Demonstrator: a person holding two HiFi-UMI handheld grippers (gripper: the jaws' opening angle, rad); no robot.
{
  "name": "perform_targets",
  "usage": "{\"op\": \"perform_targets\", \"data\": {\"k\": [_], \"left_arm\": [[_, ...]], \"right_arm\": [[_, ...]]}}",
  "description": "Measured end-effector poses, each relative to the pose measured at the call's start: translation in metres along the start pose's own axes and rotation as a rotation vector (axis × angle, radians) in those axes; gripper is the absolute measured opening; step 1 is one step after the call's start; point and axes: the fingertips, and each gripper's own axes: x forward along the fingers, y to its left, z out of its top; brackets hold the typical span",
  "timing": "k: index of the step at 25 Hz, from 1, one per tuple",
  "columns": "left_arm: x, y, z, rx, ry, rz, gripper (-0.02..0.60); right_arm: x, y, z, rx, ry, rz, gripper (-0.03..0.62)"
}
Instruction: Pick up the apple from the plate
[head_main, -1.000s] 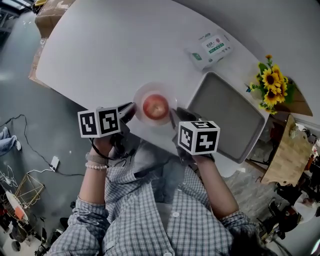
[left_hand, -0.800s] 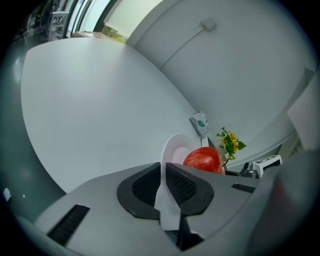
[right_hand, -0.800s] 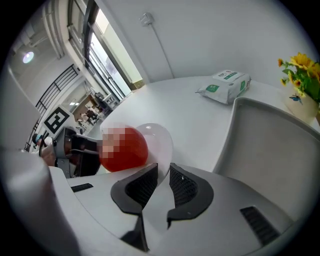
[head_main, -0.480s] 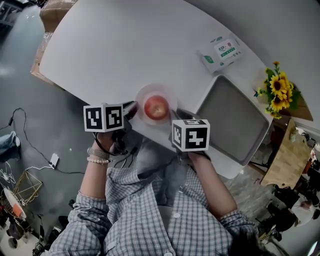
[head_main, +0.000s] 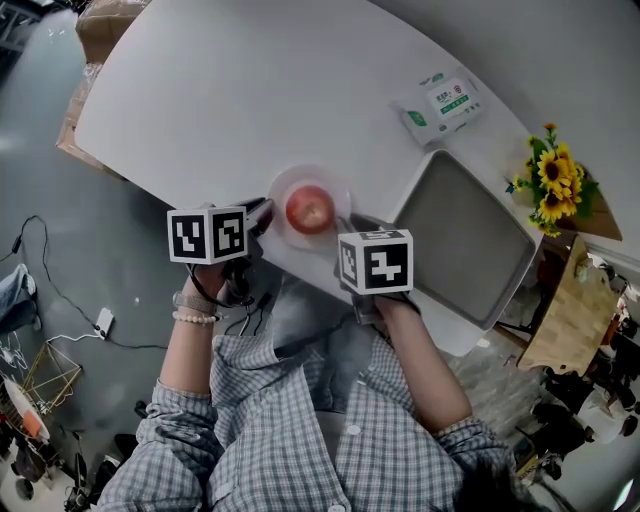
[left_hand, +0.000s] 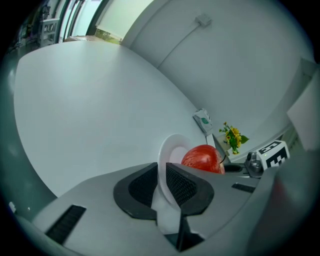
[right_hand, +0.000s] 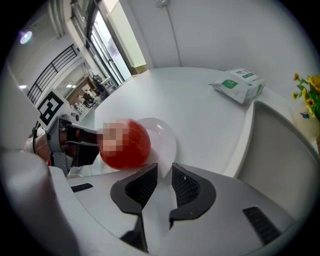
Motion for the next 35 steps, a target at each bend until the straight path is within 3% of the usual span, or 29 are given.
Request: {"op": "perform_targets", "data": {"k": [8,11,15,20,26,30,35], "left_arm": [[-0.011,0.004,0.005,-0.016,-0.053,0.004,0.038],[-0.019,0.007,0.013,-0.014,-0.092,0.030,0.038],[-0.040,-0.005,0.033,0.018,-0.212,0.027,0.036],[-0.060,-0.062,0.050,0.129,-0.317,-0.072,0.014],[-0.070,-0.148,0.059,0.259,-0.364,-0.196,0.010],[-0.075,-0.215,0.053,0.401,-0.367,-0.299,0.010],[-0.080,-0.268,0.046,0.527,-0.396,-0.338,0.009]], "right_arm": [[-0.017,-0.007,0.007,0.048,-0.071,0.024,0.084],[-0.034,-0.015,0.016,0.065,-0.153,0.016,0.084],[-0.067,-0.025,0.029,0.060,-0.306,0.035,0.081],[-0.123,-0.046,0.037,0.040,-0.492,0.020,0.054],[-0.189,-0.079,0.038,0.033,-0.646,-0.054,0.041],[-0.228,-0.097,0.034,0.040,-0.724,-0.091,0.038],[-0.274,-0.112,0.035,0.015,-0.833,-0.156,0.031]]}}
